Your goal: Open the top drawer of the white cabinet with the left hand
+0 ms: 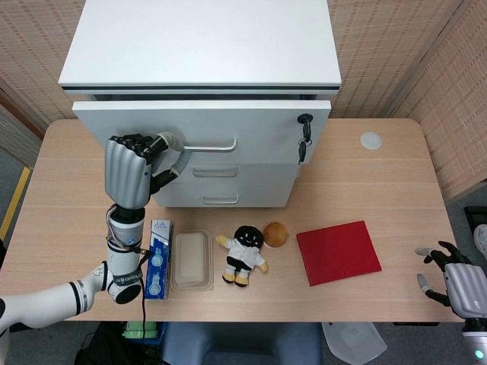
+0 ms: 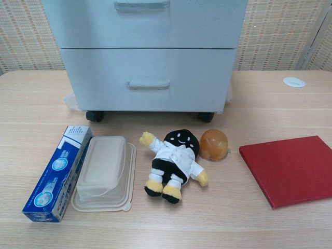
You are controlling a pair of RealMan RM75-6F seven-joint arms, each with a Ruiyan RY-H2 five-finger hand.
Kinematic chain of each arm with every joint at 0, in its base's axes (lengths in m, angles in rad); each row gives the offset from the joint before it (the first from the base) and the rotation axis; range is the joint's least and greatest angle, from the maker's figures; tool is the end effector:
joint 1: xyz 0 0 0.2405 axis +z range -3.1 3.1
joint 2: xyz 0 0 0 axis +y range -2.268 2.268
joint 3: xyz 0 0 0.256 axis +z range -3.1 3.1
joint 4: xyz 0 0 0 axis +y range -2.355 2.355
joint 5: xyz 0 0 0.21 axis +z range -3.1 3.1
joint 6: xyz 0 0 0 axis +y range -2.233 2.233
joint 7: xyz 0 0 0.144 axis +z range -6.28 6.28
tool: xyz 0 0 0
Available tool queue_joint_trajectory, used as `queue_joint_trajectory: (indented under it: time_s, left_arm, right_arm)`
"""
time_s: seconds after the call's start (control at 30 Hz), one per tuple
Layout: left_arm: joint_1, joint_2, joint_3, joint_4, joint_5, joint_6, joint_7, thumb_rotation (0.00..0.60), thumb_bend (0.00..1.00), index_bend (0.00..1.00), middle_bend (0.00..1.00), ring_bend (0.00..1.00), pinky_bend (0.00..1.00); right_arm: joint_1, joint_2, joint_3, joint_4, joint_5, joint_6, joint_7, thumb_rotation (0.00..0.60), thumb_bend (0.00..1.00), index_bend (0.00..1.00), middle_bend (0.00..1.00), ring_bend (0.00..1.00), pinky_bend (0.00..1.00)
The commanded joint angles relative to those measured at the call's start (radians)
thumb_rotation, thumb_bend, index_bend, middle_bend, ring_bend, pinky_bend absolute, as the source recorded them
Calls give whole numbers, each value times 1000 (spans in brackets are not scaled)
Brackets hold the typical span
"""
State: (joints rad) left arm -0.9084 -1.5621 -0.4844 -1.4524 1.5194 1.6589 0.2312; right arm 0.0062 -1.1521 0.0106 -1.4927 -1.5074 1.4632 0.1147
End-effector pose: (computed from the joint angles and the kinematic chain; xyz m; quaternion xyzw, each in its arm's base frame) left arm -0.0052 0.3606 0.1371 -0.4683 -0.0870 -0.7625 0.4379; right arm -0.3478 -0.1474 0.1521 0.5812 -0.4355 0.3574 0.5873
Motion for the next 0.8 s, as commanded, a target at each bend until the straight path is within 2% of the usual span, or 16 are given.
queue_joint_trajectory:
  time_s: [0.03, 0.8]
  left_arm:
    - [2, 1, 1, -3, 0, -2, 2, 600, 325, 611, 1000, 1000, 1000]
    - [21, 15, 8, -46, 33, 11, 13, 600, 325, 611, 1000, 1000, 1000]
  right_arm:
    - [0, 0, 0, -2, -1, 1, -2, 600, 322, 318, 421, 347, 334]
    - [-2, -1, -1, -6, -2, 2, -7, 600, 322, 318, 421, 347, 333]
